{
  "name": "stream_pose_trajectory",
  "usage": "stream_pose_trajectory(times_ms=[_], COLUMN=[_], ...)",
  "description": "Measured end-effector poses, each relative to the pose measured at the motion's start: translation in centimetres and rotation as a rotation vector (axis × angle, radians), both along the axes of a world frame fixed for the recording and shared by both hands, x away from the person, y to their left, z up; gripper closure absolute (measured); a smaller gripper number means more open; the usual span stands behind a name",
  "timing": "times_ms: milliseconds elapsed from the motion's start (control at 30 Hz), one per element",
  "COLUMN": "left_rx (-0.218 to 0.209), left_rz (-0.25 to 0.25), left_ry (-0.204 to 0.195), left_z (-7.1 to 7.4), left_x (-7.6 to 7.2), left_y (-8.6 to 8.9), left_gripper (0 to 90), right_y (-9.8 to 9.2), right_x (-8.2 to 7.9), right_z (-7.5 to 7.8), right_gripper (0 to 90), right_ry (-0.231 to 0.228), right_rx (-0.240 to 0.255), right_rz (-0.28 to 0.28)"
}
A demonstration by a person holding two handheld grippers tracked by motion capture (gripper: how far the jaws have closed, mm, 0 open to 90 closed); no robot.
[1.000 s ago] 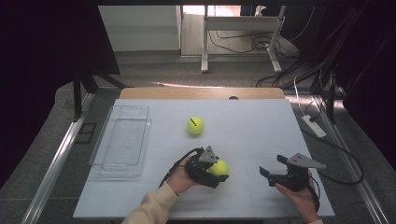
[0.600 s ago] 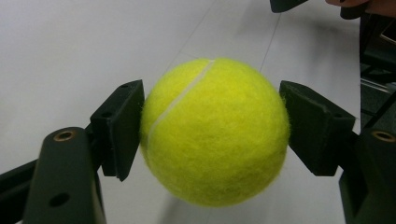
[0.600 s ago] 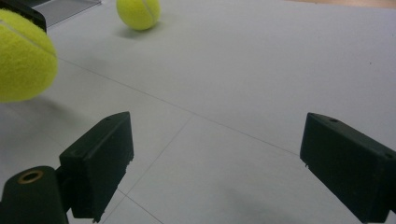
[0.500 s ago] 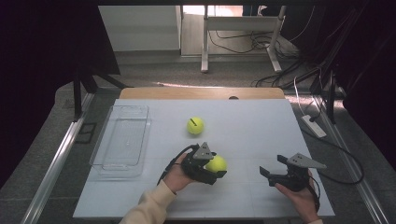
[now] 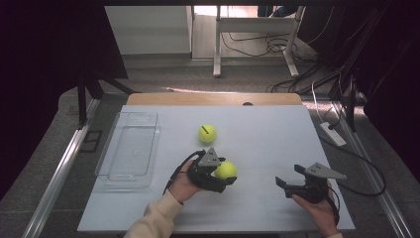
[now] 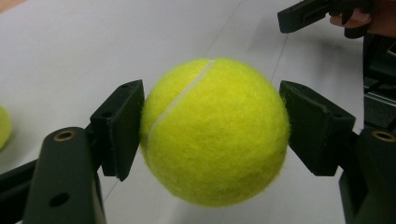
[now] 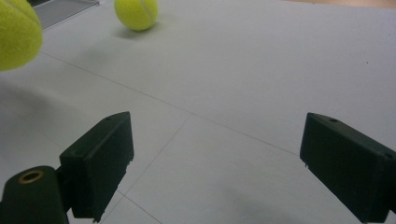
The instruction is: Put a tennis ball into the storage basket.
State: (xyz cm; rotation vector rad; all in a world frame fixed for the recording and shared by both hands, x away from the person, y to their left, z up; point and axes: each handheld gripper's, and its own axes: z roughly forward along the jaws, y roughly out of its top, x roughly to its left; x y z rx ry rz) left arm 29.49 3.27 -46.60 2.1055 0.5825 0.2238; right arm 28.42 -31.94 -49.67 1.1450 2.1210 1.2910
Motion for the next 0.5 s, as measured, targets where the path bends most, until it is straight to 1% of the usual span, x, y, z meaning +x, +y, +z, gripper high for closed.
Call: stream_pose_trajectory(times_ms=[500], left_rx=[-0.031], left_rz=[0.042], left_ry=[-0.033], left_z=[1.2], left_x=[0.1], left_y=[1.8], left_gripper=[26.6], right_y=[0.0], right_x=[0.0], right_z=[0.0], right_gripper=[9.9], right_ry=[0.002], right_rx=[-0.001], right_rz=[-0.004])
